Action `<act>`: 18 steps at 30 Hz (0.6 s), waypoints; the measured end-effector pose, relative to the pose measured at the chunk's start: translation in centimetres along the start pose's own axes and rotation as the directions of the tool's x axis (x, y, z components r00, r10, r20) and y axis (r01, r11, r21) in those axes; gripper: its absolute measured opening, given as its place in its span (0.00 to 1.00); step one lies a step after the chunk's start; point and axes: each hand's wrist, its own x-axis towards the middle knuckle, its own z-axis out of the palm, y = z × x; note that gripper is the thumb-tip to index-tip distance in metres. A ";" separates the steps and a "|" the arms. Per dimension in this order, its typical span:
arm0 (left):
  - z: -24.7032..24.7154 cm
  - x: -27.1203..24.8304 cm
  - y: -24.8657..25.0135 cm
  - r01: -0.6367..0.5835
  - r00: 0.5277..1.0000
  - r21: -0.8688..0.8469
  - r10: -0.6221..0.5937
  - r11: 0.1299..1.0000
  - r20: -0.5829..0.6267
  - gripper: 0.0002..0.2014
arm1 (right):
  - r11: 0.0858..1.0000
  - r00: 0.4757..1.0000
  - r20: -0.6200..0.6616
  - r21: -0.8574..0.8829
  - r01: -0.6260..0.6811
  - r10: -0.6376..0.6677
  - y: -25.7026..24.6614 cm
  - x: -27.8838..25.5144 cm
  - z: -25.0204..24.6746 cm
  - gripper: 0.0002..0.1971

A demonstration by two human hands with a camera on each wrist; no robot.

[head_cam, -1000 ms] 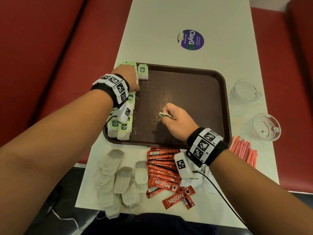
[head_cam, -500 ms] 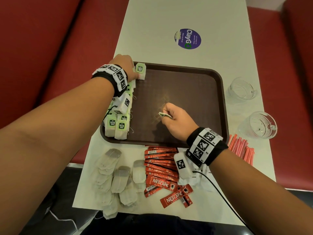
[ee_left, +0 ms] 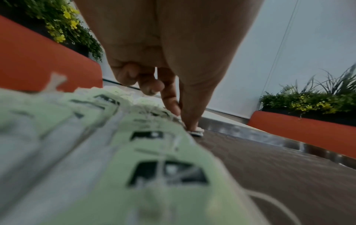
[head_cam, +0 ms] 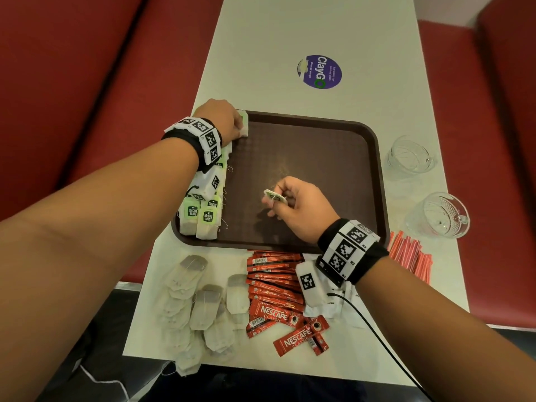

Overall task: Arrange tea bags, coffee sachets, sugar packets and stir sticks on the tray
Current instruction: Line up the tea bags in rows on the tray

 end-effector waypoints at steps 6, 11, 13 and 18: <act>-1.5 -4.4 1.4 -0.221 0.973 -0.273 0.191 0.936 -0.132 0.12 | 0.999 0.997 -0.066 0.021 -0.025 0.026 -0.8 0.1 -0.5 0.03; -2.1 -10.5 2.9 -0.395 0.893 -0.458 0.450 0.796 0.014 0.13 | 0.999 0.992 -0.125 0.037 0.032 -0.027 -1.4 0.4 -0.8 0.02; -1.2 -11.4 2.8 -0.436 0.877 -0.432 0.480 0.789 -0.010 0.11 | 0.999 0.990 -0.129 0.001 0.049 -0.048 -1.5 0.5 -0.8 0.04; -0.3 -11.7 2.5 -0.458 0.885 -0.363 0.454 0.812 -0.100 0.07 | 0.977 0.985 -0.150 -0.207 0.053 -0.085 -1.2 0.7 -0.6 0.05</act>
